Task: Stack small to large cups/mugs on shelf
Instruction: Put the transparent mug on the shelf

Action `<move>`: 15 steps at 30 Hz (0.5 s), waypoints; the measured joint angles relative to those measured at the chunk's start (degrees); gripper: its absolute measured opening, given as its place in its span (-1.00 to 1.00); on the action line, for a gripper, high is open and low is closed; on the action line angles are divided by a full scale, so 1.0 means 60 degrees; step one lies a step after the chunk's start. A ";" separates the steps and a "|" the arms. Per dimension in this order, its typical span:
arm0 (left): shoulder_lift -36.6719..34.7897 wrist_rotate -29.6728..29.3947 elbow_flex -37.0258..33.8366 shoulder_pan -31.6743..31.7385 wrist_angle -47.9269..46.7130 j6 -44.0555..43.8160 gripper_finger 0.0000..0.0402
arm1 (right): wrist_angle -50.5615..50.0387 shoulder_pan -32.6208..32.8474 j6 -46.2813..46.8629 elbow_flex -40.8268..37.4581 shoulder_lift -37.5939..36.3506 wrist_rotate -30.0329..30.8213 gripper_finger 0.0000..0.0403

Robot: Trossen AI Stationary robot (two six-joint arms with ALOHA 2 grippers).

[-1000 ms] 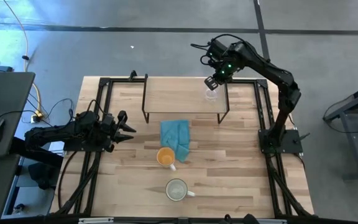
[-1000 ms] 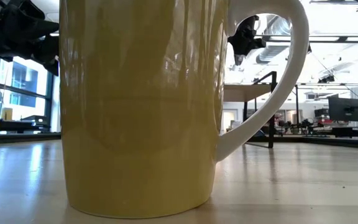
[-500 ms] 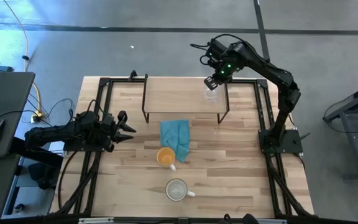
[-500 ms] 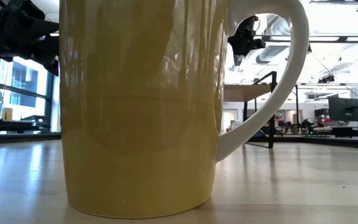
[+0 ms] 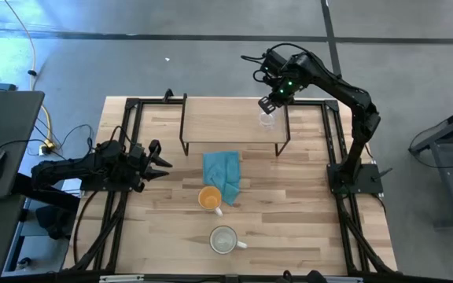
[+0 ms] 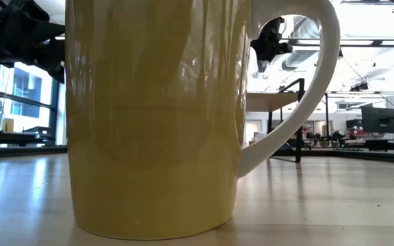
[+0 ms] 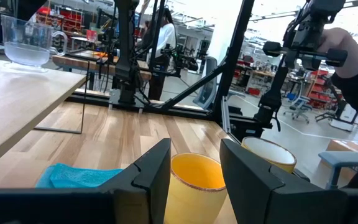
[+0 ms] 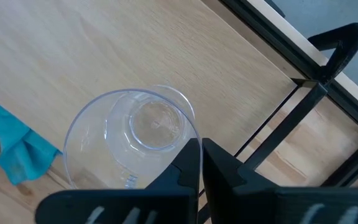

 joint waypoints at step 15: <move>0.0004 0.0014 0.0000 -0.0001 0.0000 0.0000 -0.36 | -0.0138 0.0181 -0.0078 0.0018 0.0352 0.0040 -1.00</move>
